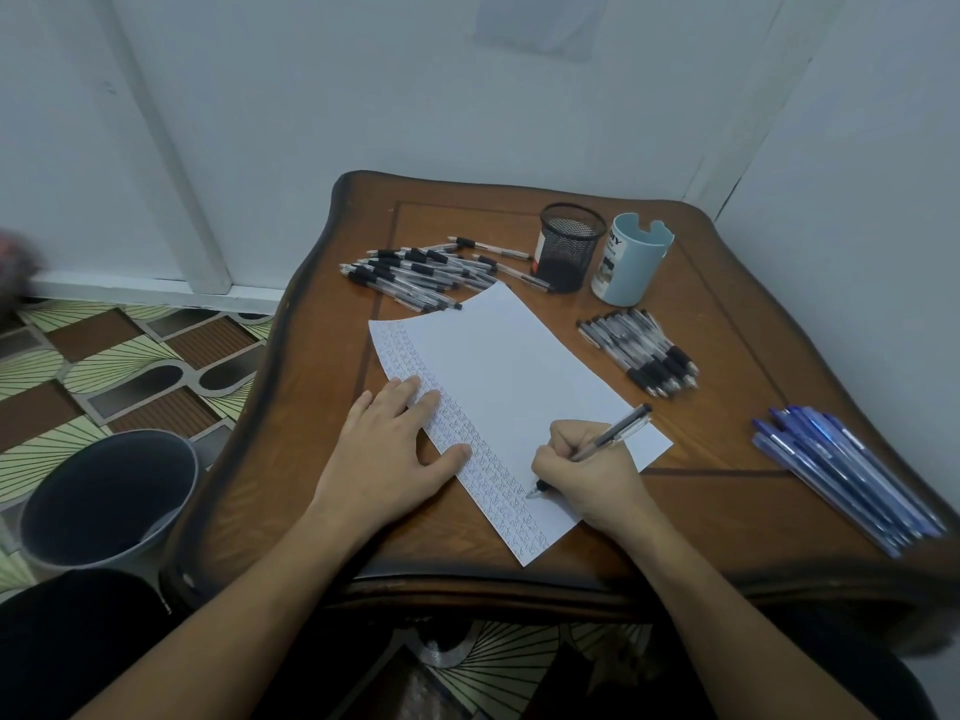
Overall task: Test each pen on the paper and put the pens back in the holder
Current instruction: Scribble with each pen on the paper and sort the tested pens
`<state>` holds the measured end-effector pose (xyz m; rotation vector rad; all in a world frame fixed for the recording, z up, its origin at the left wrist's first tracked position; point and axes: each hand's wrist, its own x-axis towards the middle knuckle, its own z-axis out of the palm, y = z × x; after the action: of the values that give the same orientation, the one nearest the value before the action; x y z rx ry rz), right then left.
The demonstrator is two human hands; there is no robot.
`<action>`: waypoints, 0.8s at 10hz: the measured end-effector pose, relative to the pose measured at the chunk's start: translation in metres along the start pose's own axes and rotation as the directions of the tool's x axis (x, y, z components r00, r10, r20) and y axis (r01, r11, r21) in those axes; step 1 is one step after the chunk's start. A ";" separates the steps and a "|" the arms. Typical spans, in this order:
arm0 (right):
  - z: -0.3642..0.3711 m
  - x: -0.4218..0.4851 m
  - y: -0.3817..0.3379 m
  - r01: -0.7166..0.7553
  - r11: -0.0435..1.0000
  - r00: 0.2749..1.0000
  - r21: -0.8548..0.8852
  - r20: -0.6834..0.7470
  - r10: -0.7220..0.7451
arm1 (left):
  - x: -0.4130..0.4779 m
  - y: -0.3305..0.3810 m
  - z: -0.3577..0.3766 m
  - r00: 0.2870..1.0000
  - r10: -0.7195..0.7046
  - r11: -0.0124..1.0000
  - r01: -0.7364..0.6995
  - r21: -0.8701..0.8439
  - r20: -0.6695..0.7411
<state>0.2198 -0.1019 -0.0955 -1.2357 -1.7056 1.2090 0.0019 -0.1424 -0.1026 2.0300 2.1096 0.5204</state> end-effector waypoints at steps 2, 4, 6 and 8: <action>-0.002 0.000 0.002 -0.001 1.000 1.000 0.007 -0.004 0.001 | 0.000 -0.001 0.001 1.000 0.004 1.000 -0.004 0.007 -0.007; -0.003 0.000 0.003 -0.004 1.000 1.000 -0.028 -0.007 0.004 | 0.000 -0.001 0.001 1.000 0.004 1.000 -0.004 0.004 -0.005; -0.003 0.000 0.001 -0.005 0.999 1.000 -0.032 -0.006 0.005 | 0.000 -0.001 0.002 1.000 0.006 1.000 -0.006 0.005 -0.005; -0.002 0.001 0.000 -0.016 1.000 1.000 -0.014 0.004 0.016 | 0.000 -0.001 0.001 1.000 0.001 1.000 -0.001 0.008 0.000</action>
<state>0.2216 -0.1001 -0.0949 -1.2578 -1.7125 1.2118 0.0010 -0.1422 -0.1042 2.0359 2.1139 0.5135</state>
